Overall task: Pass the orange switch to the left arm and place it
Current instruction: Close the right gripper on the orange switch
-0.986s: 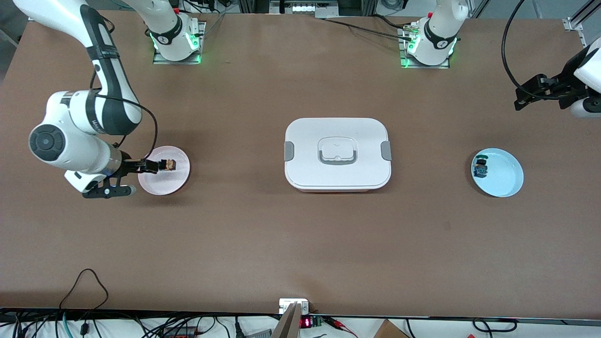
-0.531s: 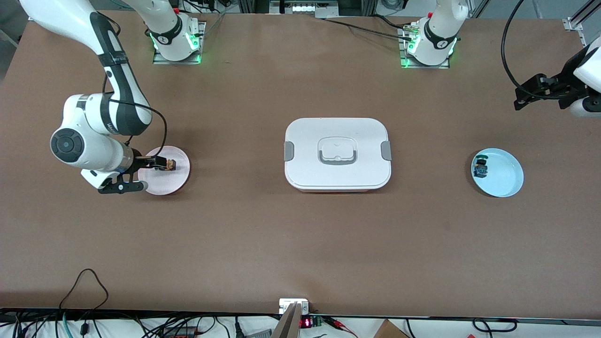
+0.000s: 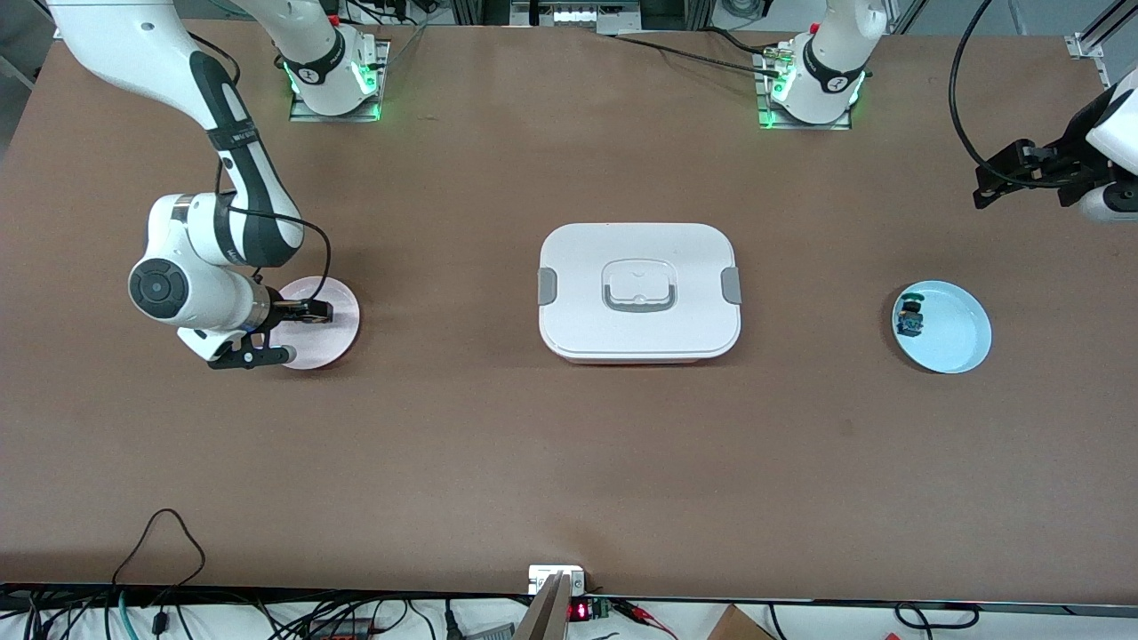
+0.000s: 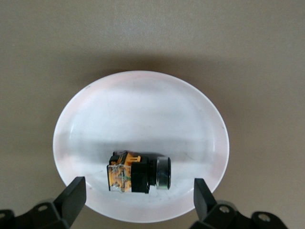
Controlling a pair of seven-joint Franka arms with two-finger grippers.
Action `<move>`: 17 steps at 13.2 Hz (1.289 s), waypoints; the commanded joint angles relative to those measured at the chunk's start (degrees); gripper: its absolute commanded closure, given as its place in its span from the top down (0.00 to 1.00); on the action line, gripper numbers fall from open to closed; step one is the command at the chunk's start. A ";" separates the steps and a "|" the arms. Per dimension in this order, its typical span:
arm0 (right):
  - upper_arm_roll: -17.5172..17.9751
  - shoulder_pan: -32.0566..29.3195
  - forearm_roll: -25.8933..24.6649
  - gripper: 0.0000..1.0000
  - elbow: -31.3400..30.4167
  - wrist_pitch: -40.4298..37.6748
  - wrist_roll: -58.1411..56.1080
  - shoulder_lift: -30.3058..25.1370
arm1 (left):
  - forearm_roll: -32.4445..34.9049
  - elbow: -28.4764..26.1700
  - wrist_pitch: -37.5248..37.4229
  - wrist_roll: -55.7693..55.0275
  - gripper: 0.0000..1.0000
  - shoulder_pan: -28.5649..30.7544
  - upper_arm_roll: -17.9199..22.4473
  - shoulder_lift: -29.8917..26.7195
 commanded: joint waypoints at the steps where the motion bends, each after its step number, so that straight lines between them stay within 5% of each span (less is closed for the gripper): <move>1: 0.25 0.01 -0.29 1.00 -1.02 2.79 -0.47 1.06 | -0.02 1.51 -0.68 -0.48 1.00 -0.48 0.01 0.54; 17: 0.25 1.15 -0.73 1.00 -4.19 6.75 -3.11 3.00 | 0.07 1.51 -0.59 -0.48 1.00 -0.57 -0.17 0.54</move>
